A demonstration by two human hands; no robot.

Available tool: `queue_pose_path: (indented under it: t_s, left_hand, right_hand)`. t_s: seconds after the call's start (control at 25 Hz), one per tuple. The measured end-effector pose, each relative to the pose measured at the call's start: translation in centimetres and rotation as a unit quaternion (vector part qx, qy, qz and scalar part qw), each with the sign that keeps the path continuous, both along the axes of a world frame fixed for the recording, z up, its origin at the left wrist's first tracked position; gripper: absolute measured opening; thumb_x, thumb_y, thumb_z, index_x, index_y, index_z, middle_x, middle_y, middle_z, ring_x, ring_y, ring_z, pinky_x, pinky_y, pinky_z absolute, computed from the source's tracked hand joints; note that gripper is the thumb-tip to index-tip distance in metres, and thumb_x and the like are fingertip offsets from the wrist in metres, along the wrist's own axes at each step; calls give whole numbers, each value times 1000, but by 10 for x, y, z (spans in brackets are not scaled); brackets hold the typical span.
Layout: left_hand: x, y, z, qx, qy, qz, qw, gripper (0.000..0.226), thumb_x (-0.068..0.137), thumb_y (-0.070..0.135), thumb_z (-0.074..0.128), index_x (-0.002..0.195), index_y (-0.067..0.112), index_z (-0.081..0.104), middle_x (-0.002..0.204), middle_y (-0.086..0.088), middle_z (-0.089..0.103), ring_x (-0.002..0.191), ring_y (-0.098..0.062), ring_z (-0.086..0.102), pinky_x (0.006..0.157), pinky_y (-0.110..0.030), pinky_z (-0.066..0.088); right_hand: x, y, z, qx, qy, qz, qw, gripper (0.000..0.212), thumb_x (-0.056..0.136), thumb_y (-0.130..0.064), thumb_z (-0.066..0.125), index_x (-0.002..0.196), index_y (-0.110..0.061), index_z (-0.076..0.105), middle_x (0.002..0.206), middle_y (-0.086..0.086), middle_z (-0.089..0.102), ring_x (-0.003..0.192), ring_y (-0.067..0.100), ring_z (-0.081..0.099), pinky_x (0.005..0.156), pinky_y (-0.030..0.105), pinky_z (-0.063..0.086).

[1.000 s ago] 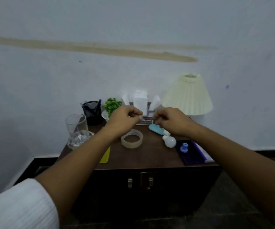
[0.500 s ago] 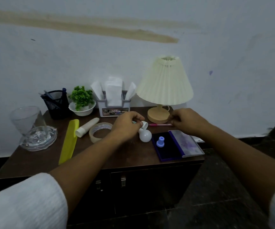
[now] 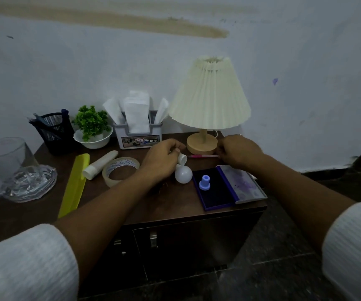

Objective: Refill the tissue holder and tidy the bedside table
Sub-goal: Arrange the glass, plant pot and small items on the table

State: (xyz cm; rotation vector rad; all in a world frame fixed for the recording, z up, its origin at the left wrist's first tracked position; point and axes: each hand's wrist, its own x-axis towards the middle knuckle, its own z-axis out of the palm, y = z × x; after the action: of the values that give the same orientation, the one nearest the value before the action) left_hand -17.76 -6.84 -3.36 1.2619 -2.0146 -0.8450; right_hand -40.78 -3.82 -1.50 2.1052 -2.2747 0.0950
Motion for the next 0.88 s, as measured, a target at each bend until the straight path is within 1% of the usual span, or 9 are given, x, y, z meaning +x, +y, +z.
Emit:
queue_pose_path:
  t_s: [0.12,0.2,0.32,0.44,0.56,0.64,0.72,0.8,0.88]
  left_hand:
    - [9,11,4,-9,5,10,1000,24,101,21,51,113,27,70,114,8,68,107,-11,61,91,-34,51]
    - [18,21,11,-17,8,14,1000,22,99,20,53,109,29,71,111,10,69,107,-12,62,90,-34,50]
    - [35,42,26,-36,22,15,999,19,96,19,59,106,29,72,106,13,71,101,-11,63,91,-37,52]
    - [56,67,43,-84,29,-5,996,20,91,23,69,110,30,72,106,15,71,94,-3,63,88,-33,54]
    - [80,91,61,-128,3,-31,991,29,89,37,72,118,32,71,105,17,71,81,7,60,73,-20,50]
    - [98,98,70,-146,5,-16,989,22,91,39,70,111,33,75,93,17,74,76,6,62,68,-24,52]
    - [122,100,78,-136,31,16,990,15,93,34,68,104,30,77,80,13,74,70,-2,66,66,-30,55]
    - [146,95,83,-132,51,47,989,10,94,30,68,98,27,77,75,13,72,65,-3,64,64,-30,54]
    - [172,85,84,-128,87,91,984,9,93,30,69,97,28,76,82,13,73,73,-3,65,70,-33,56]
  right_hand:
    - [5,20,12,-9,-5,-1,1000,8,96,-19,54,92,-17,60,96,8,68,82,24,63,70,36,53]
    - [10,40,22,-20,-34,-4,999,9,97,-18,51,91,-17,57,96,8,67,83,24,62,72,38,53]
    - [21,77,39,-75,-173,-18,982,12,97,-20,55,95,-18,67,93,1,69,86,19,63,76,37,54]
    - [50,107,64,-124,-300,9,946,8,96,-20,64,92,-18,70,85,-1,70,82,17,66,74,33,55]
    - [97,118,95,-122,-423,60,896,4,93,-13,69,93,-12,73,77,3,72,69,12,67,62,24,55]
    - [131,113,111,-117,-494,89,857,7,92,-6,69,98,-5,72,73,6,68,62,8,64,56,20,52]
    - [166,102,119,-104,-571,114,806,11,92,-2,68,102,-1,71,76,10,68,66,13,66,56,23,54]
    - [196,86,120,-92,-630,134,759,13,93,-2,66,106,0,71,83,15,69,72,18,68,58,27,57]
    - [226,64,119,-98,-636,148,751,14,95,-1,65,107,1,69,92,22,69,78,21,70,62,31,61]
